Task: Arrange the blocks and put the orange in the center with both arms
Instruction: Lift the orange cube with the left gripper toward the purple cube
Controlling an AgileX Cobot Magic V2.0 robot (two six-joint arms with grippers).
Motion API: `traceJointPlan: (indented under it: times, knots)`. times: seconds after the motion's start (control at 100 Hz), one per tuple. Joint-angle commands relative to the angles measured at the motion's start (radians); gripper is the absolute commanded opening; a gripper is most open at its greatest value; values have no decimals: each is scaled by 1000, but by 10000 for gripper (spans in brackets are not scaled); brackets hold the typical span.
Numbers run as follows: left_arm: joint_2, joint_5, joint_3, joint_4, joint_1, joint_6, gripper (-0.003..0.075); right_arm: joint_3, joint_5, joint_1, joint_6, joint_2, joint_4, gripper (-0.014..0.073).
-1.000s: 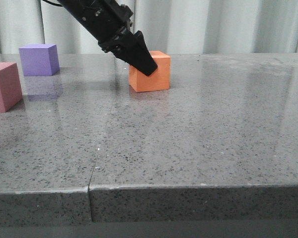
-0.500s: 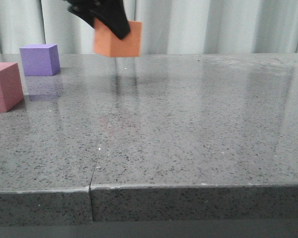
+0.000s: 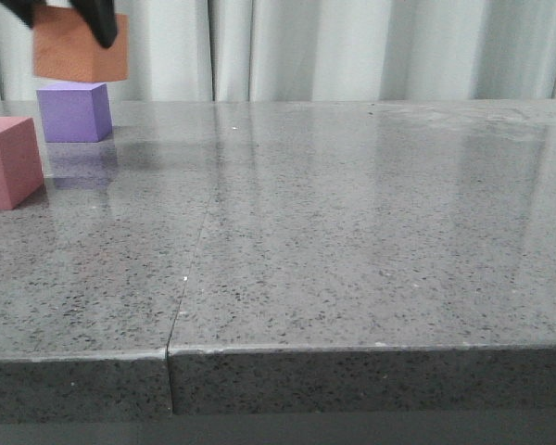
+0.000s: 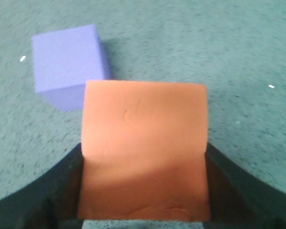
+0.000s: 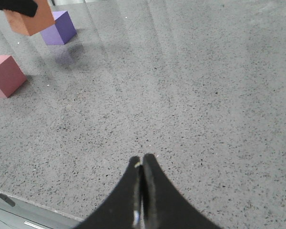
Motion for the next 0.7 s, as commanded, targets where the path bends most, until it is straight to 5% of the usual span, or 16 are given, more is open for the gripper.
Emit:
traceJointPlan:
  times: [0.0,0.21,0.69]
  knots:
    - [-72,-128,39,33,44,-82,230,-24,-78,-2,-10,5,-11,-69]
    - [-50,-179,72,-18,126,-68,230,-24,-78,-2,-10,5,-11,-69]
    - [54,-200,75,-49,133,-48,230,-24,-78,-2,-10,5,-11,-69]
